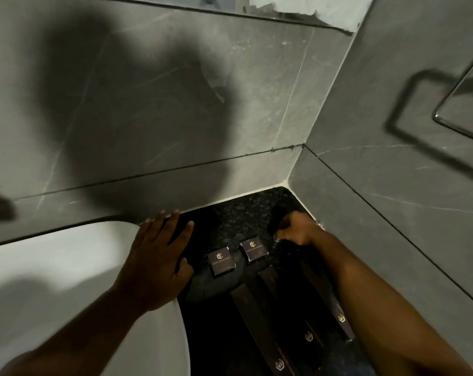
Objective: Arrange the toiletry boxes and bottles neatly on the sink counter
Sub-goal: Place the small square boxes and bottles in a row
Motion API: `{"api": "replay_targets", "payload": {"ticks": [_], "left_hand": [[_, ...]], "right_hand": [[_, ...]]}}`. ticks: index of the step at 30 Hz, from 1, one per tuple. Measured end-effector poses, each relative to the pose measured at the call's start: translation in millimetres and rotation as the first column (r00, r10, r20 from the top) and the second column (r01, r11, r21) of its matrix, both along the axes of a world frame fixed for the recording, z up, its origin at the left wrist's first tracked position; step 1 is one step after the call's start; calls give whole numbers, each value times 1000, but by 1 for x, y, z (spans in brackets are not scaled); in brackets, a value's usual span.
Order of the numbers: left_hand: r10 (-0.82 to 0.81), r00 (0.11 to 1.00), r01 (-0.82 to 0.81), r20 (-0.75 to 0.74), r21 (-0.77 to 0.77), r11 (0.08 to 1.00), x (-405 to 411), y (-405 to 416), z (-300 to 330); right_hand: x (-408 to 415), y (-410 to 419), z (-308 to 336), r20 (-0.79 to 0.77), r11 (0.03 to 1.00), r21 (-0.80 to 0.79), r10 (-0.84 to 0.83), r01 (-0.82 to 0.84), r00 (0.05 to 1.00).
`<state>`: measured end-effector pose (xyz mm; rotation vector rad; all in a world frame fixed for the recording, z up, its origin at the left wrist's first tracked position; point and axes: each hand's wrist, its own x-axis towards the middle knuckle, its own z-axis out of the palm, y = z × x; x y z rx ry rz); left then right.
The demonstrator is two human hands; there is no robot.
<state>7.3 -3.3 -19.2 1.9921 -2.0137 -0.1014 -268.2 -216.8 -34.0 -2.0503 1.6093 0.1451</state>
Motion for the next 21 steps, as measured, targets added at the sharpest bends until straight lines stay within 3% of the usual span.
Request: {"api": "replay_targets", "payload": {"ticks": [4,6,8,11,16,21], "left_hand": [[0,1000,0,4,3,1000,0,-1,-1],[-4,1000,4,0,0,1000,0,-1,-1],[-6,1000,6,3,1,1000,1,-2,-2],[-4,1000,4,8,3,1000,1,-3,-3],[-8,999,8,46,5,1000,2,-3,-5],[-6,998,5,63,7,1000,3,-4,-7]], "right_hand": [[-7,-3,-1,105,998,-32,-52,56,993],[-20,-10,3,220,979,-131,-123,154,968],[-38,-20,9,229,947,-247,-151,207,962],[-56,-30,9,89,931,-333,-128,150,988],[-43,-32,-13,-144,966,-254,-78,40,986],[-33,-39,-22,-281,967,-239,-158,90,947]]}}
